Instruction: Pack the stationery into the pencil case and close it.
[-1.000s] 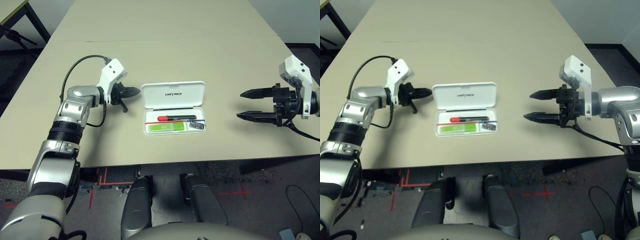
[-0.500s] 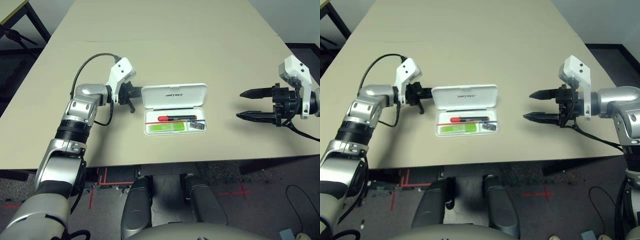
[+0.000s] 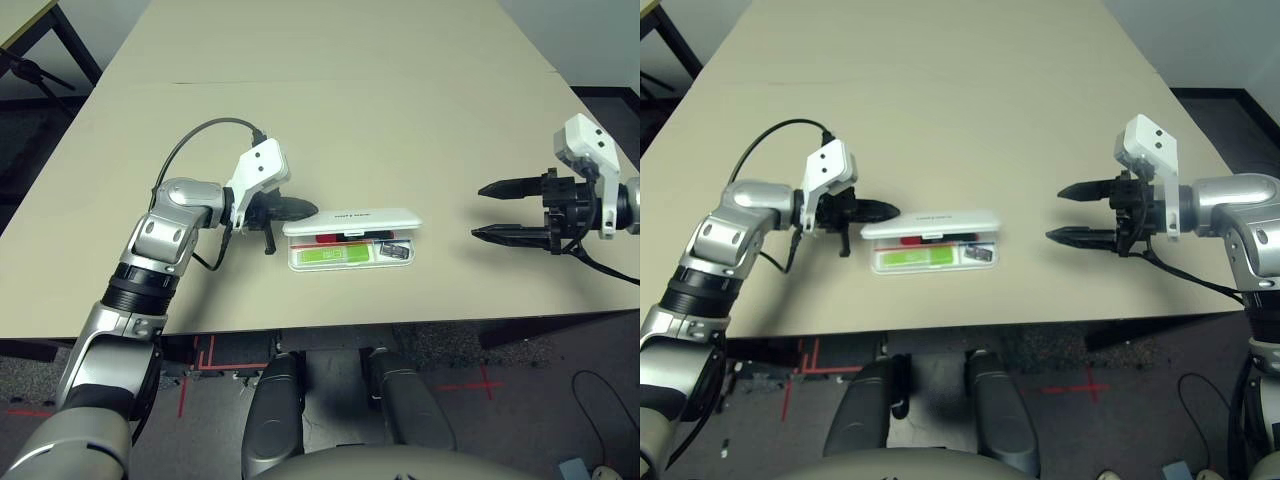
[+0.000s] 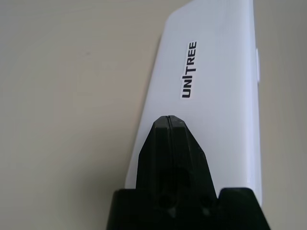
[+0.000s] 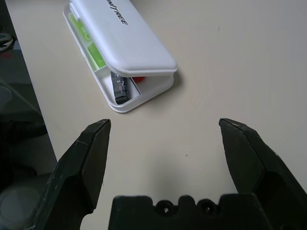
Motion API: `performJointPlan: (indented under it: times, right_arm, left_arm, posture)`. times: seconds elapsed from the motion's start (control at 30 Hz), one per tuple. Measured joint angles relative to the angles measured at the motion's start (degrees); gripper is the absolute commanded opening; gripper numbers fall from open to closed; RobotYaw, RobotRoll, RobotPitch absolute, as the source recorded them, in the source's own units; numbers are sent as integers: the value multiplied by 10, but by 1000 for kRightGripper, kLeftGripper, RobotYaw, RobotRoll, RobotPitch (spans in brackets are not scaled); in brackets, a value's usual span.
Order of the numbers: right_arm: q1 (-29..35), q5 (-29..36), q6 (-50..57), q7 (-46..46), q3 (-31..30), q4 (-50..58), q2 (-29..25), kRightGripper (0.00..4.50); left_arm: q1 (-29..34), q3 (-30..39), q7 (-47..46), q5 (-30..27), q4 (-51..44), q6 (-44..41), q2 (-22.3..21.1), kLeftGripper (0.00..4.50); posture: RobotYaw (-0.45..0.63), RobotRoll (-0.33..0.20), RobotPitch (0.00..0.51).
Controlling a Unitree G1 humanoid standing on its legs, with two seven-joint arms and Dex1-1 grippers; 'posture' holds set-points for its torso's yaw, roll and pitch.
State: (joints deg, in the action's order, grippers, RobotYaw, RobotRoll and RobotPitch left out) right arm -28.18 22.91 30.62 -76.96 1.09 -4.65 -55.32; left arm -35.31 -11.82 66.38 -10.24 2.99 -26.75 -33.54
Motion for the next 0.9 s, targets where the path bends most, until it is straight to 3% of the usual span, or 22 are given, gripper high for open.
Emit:
performJointPlan:
  times: [0.9]
  right_arm:
    - [0,-28,-23,3,-22,-5,20,4500]
  left_arm:
    - [43,-62,-1,14,-4,45,7,15]
  posture:
    - [-68,0,164]
